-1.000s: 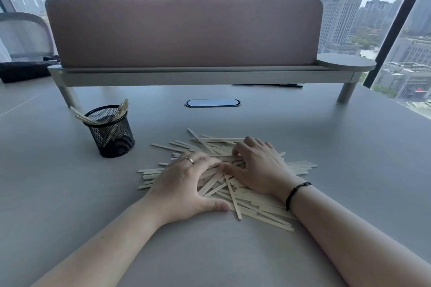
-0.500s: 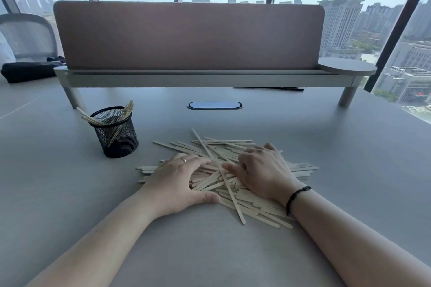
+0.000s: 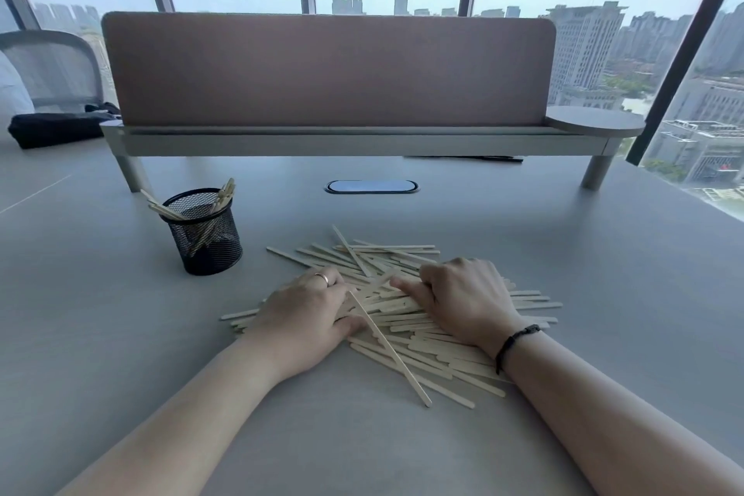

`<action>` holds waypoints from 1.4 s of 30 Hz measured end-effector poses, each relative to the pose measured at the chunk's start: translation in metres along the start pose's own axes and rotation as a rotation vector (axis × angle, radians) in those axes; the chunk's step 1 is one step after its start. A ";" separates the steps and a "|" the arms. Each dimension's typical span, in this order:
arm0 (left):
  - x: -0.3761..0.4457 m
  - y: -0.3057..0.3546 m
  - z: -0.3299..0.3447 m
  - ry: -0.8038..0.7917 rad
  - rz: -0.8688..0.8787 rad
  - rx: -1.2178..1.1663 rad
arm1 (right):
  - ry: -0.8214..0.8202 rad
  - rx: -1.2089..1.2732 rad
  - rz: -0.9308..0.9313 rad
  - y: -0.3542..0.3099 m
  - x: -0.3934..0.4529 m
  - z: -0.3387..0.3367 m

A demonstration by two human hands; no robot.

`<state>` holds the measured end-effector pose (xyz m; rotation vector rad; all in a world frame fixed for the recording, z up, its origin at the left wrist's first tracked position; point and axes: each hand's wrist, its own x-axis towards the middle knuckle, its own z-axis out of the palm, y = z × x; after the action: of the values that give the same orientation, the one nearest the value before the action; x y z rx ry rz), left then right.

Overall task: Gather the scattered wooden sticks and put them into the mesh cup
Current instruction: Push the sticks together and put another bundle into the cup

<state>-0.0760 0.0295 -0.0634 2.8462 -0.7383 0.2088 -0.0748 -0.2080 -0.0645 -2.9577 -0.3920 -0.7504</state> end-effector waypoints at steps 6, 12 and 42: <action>0.002 0.003 0.002 -0.011 0.019 -0.022 | -0.006 0.011 -0.032 -0.007 -0.001 -0.001; 0.004 0.011 0.001 0.024 0.012 0.080 | 0.062 0.001 0.017 -0.001 -0.001 -0.001; 0.001 -0.001 0.011 0.266 0.132 0.041 | 0.041 -0.016 0.086 0.000 -0.004 -0.004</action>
<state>-0.0736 0.0269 -0.0738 2.7318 -0.8708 0.6142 -0.0799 -0.2097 -0.0629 -2.9468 -0.2561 -0.8057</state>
